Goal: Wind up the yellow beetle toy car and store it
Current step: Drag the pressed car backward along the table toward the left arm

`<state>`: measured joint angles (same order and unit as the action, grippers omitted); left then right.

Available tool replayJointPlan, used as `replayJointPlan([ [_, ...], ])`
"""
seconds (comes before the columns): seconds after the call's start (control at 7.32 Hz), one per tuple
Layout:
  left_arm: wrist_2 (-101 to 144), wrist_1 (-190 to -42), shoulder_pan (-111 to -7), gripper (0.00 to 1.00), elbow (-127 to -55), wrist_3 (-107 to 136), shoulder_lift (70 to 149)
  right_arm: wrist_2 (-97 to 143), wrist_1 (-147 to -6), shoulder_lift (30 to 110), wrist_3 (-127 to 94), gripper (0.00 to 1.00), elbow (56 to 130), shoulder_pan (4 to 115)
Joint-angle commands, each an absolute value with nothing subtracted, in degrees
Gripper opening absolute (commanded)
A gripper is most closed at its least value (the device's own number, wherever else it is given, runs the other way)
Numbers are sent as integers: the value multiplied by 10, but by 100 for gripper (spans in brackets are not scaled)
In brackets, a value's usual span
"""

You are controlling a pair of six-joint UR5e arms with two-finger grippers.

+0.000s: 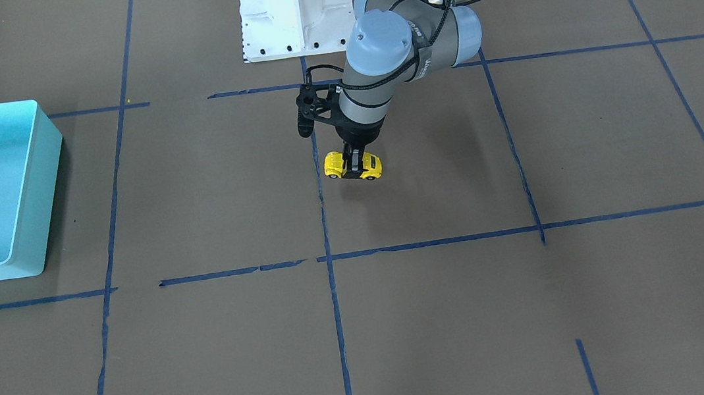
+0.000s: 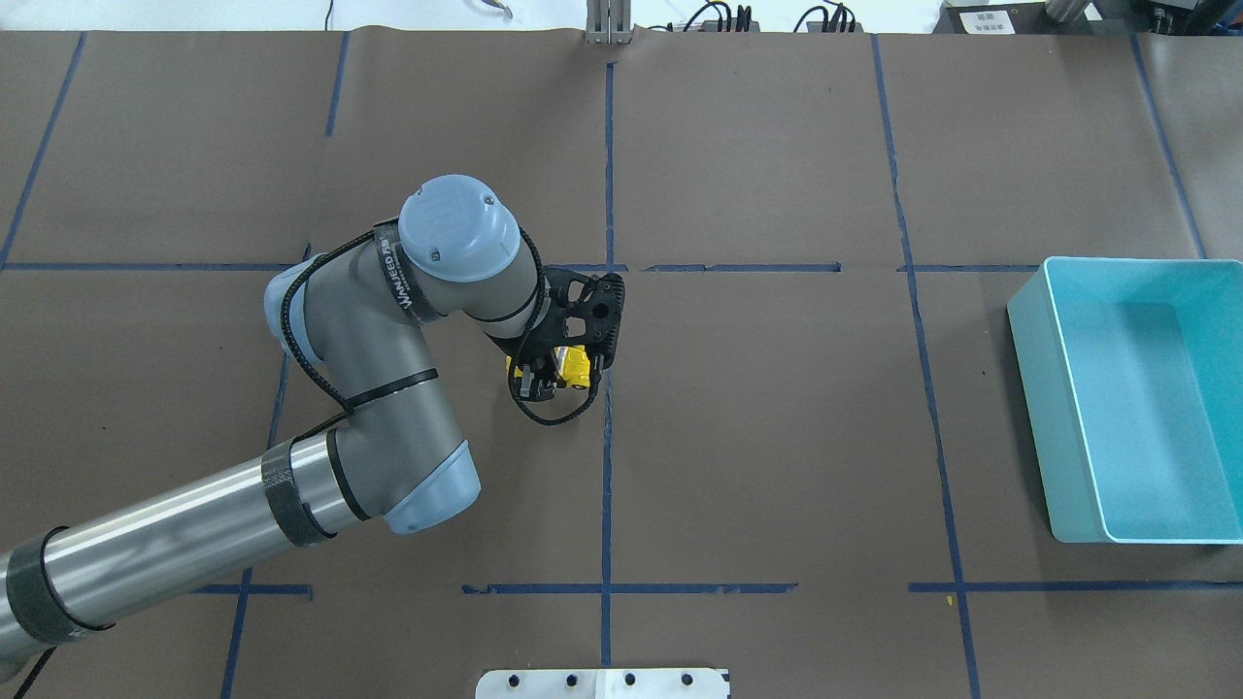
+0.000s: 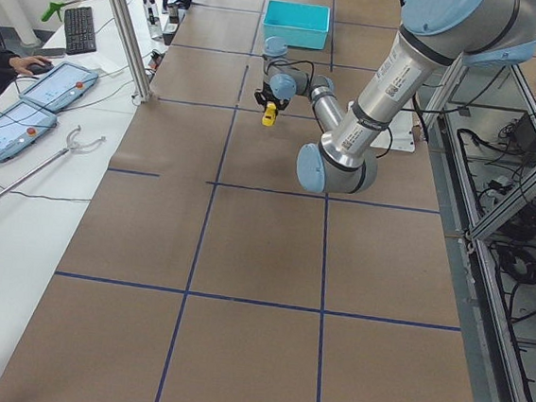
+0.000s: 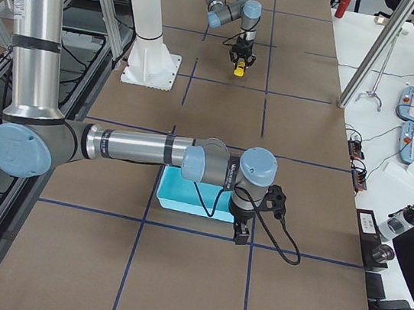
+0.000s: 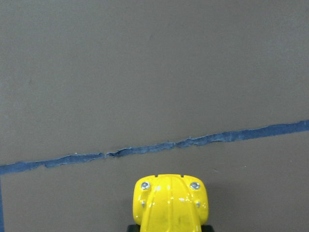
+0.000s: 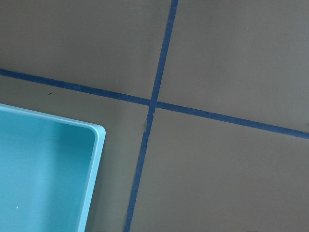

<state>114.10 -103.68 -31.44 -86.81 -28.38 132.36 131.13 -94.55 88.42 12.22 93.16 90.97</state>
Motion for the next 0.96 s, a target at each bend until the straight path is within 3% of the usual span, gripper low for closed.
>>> replayJointPlan([
  [0.0,1140,-1092,-291,0,-863,-279,1311,1311,-946,884,122,100,932,910],
  [0.82,1118,-1207,-288,0,-862,-235,1268,1311,-946,884,122,100,932,910],
])
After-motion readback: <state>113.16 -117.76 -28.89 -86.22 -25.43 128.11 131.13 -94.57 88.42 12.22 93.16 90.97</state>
